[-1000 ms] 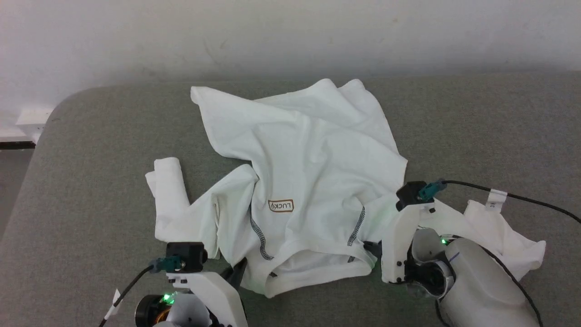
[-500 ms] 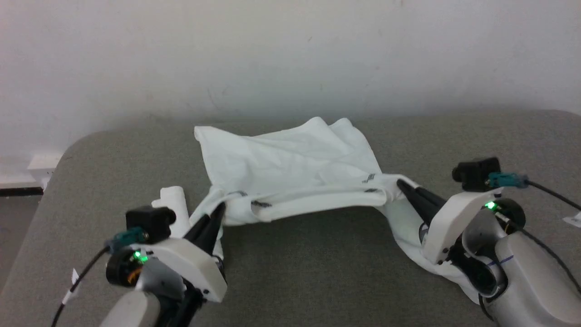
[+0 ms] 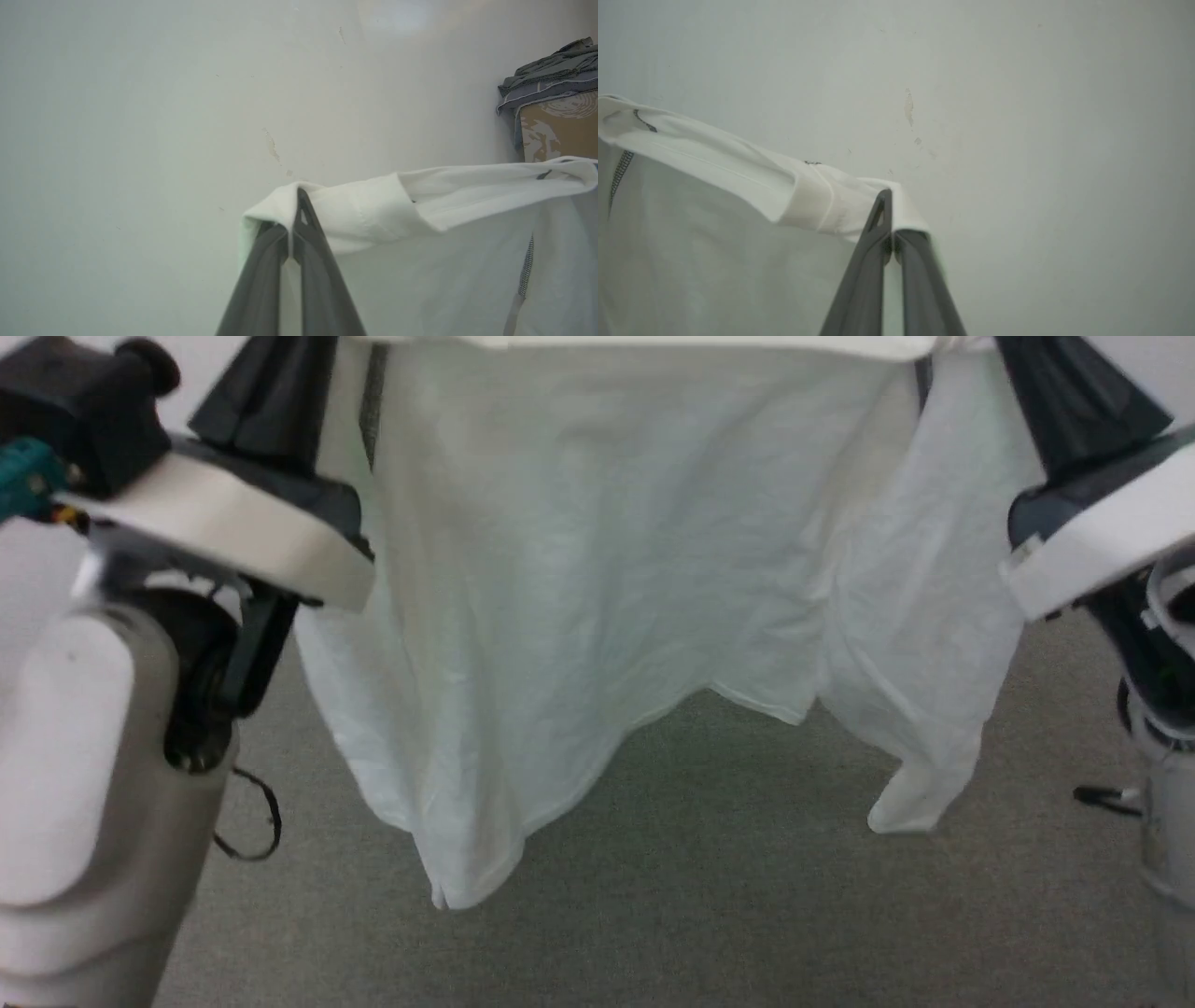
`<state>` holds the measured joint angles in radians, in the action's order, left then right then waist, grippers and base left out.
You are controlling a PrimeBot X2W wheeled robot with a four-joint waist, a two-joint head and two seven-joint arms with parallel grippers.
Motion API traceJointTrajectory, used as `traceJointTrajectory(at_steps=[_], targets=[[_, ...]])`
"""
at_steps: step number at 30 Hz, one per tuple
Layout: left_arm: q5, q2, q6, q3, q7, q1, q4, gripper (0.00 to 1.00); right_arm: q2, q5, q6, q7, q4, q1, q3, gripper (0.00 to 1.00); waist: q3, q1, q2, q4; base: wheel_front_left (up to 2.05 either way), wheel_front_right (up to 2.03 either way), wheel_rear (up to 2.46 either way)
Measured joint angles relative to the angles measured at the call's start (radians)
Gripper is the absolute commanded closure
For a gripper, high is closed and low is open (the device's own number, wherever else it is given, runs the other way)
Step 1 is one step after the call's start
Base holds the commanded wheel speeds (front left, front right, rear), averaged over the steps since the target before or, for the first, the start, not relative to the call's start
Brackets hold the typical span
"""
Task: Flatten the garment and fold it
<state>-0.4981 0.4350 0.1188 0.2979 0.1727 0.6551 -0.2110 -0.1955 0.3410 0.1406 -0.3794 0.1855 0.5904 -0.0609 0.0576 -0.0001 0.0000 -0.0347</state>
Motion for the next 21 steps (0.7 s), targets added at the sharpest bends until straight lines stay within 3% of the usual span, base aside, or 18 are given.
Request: traceJointTrajectory(at_steps=[4,9,21], targets=[[0.013,-0.007,-0.022,-0.005,0.003,0.178,0.104,1.00,-0.023,0.002,0.000,-0.057,-0.032,0.178,-0.006,1.00,-0.043,0.0000,0.0000,0.000,0.00,0.00,0.00],[0.049,-0.031,-0.051,0.005,-0.032,0.387,0.319,1.00,-0.040,0.014,0.001,-0.055,-0.198,0.380,-0.050,1.00,-0.113,0.0002,0.0000,-0.001,0.00,0.00,0.00],[0.129,-0.049,-0.102,0.016,-0.221,0.755,0.789,1.00,0.018,-0.068,0.010,0.252,-0.684,0.796,-0.175,1.00,-0.315,0.0005,0.0000,-0.031,0.00,0.00,0.00]])
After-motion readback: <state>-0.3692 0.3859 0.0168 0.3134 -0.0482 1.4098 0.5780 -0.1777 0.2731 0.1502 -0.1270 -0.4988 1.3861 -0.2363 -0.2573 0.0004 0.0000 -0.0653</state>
